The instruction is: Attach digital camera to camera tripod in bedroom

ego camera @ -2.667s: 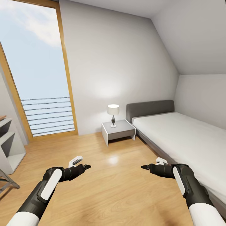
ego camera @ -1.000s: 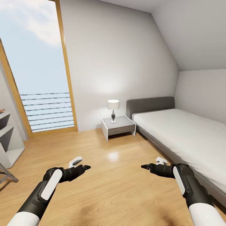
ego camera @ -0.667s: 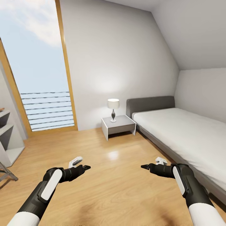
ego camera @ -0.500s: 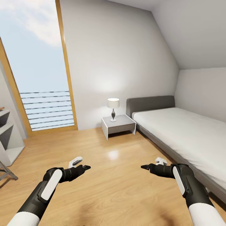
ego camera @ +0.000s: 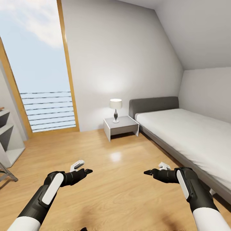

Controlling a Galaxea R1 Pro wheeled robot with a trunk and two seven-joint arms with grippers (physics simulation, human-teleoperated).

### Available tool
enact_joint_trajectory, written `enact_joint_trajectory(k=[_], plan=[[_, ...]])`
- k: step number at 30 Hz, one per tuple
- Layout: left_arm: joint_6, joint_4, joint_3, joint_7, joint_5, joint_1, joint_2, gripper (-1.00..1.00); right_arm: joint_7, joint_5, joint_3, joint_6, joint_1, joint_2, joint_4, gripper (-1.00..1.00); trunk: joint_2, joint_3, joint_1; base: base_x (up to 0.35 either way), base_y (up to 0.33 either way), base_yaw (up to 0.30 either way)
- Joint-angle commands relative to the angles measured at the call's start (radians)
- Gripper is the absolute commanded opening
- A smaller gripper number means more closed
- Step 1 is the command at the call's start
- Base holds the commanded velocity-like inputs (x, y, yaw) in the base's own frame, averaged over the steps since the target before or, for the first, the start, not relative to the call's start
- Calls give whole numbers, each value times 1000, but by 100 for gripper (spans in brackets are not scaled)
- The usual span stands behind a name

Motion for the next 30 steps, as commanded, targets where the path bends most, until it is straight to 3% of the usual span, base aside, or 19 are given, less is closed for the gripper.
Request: enact_joint_trajectory(k=[1,7,8,14,30], plan=[[2,-1,-2,8,10,-1,1,100,-2,-7,-1,7,-1,1,0,100,-8,-4,4,0,0,0],[3,-4,-4,11,8,-1,1,100,13,-8,-8,4,-1,3,0,100,-50,-23,27,0,0,0],[3,-3,-4,11,7,-1,1,100,70,-7,-11,1,-1,2,0,100,-57,-26,31,0,0,0],[3,-2,-4,11,7,-1,1,100,136,-4,-12,-3,-1,-1,1,100,-99,-45,54,0,0,0],[3,0,-2,11,7,-1,1,100,151,3,-12,-4,-1,-1,1,100,-211,-95,115,0,0,0]])
